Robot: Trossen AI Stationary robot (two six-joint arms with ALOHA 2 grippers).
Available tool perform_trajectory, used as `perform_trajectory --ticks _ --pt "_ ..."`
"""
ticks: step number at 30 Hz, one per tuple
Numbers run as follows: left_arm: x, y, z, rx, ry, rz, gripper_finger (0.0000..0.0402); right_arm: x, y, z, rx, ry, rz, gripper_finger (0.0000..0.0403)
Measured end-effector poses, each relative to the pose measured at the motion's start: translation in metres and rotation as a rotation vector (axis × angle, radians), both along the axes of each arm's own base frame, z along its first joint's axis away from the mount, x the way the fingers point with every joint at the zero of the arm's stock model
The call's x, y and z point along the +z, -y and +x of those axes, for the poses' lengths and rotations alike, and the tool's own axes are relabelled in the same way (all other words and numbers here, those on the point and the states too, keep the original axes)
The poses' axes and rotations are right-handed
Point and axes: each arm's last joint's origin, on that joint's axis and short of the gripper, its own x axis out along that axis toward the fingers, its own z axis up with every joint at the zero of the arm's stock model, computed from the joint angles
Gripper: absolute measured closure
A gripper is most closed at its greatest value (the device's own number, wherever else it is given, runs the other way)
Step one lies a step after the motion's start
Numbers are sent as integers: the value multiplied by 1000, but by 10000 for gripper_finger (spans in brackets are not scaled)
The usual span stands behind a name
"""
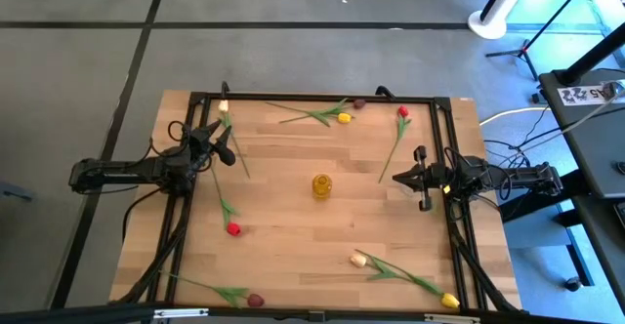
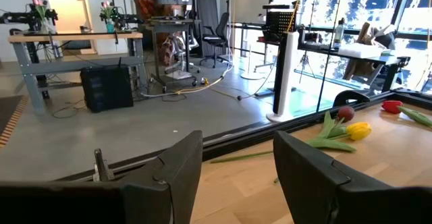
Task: Sort flowers into vase by color
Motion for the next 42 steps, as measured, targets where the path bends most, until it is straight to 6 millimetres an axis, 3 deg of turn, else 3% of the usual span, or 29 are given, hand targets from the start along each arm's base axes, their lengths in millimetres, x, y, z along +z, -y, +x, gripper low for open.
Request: perform_trajectory --ticks 4,6,13,20,25,31,37,42 --pt "0 0 0 5 -170 88 223 0 0 0 0 1 0 386" --pt "1 0 1 -37 -163 94 223 0 0 0 0 0 0 386" --pt "18 6 7 -333 489 -199 223 0 0 0 0 0 0 386" --pt "26 10 9 -529 816 -455 223 0 0 0 0 0 0 386" --pt "23 10 11 -522 774 -473 223 0 0 0 0 0 0 386" --pt "39 9 18 -482 564 -453 223 0 0 0 0 0 0 386" --pt "55 -4 37 -161 255 -521 223 0 0 0 0 0 0 386" --pt "56 -34 58 158 87 -649 223 0 0 0 0 0 0 386"
